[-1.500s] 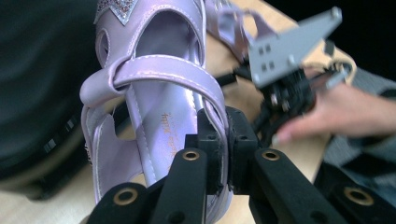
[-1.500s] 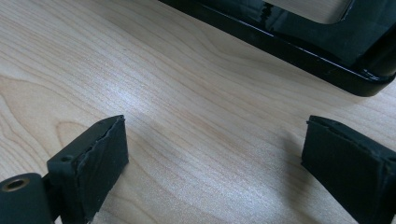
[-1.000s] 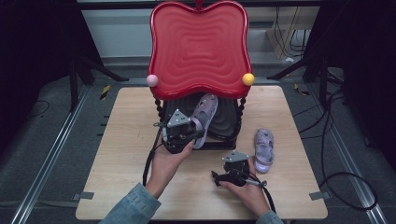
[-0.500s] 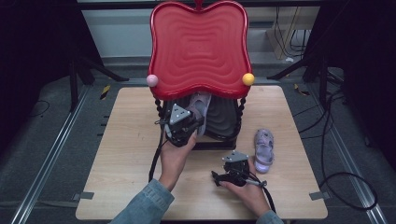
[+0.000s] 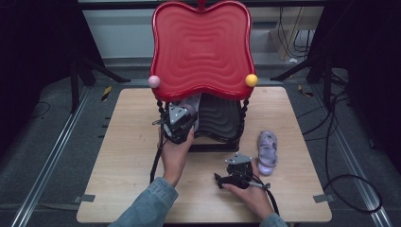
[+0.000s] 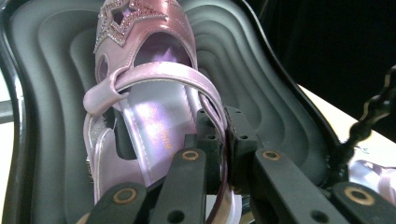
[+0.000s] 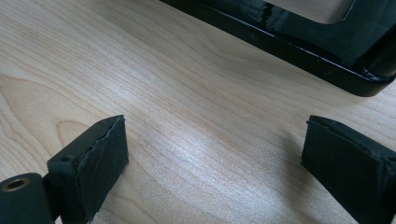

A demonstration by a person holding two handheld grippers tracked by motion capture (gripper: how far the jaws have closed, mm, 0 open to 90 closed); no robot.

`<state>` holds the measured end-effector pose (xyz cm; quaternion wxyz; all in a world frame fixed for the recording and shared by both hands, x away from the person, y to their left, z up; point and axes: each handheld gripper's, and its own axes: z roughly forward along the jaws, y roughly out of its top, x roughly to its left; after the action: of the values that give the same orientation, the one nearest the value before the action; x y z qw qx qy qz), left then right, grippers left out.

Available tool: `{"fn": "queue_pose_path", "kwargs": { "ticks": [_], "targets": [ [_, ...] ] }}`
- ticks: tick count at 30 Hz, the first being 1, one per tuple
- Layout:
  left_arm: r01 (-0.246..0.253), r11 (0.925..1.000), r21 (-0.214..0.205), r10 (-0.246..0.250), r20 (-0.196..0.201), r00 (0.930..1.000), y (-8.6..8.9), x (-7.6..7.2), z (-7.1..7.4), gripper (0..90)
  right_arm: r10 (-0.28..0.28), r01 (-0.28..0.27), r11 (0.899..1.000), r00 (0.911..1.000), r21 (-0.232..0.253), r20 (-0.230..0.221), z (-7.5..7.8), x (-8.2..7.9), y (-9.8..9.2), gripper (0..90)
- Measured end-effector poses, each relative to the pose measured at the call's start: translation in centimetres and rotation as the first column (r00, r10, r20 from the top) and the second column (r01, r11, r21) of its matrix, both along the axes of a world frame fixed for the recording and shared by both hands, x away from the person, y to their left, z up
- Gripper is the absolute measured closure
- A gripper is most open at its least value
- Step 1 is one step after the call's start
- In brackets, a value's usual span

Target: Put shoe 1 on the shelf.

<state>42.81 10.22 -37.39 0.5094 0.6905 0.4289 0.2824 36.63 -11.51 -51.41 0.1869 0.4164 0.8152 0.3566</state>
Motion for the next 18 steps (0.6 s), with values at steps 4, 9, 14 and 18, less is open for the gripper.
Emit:
{"fn": "queue_pose_path", "kwargs": {
  "ticks": [4, 9, 14, 18],
  "targets": [
    [-0.030, 0.9996, -0.001, 0.030, 0.012, 0.9995, -0.1, 0.3, -0.3, 85.6, 0.001, -0.001, 1.000, 1.0000, 0.000, 0.000, 0.0, 0.0, 0.0, 7.4],
    [-0.055, 0.9984, -0.016, 0.055, 0.008, 0.9985, -0.3, 0.7, -0.6, 85.6, 0.001, -0.001, 1.000, 1.0000, 0.000, 0.000, 0.0, 0.0, 0.0, 7.3],
    [-0.060, 0.9980, -0.019, 0.060, 0.001, 0.9982, -0.4, 1.2, -0.8, 85.6, 0.003, -0.003, 1.000, 1.0000, 0.000, 0.000, 0.0, 0.0, 0.0, 7.4],
    [-0.061, 0.9979, -0.019, 0.061, 0.001, 0.9981, -0.7, 1.4, -0.9, 85.7, 0.003, -0.003, 1.000, 1.0000, 0.001, -0.001, 0.0, 0.0, 0.0, 7.4]
  ]
}}
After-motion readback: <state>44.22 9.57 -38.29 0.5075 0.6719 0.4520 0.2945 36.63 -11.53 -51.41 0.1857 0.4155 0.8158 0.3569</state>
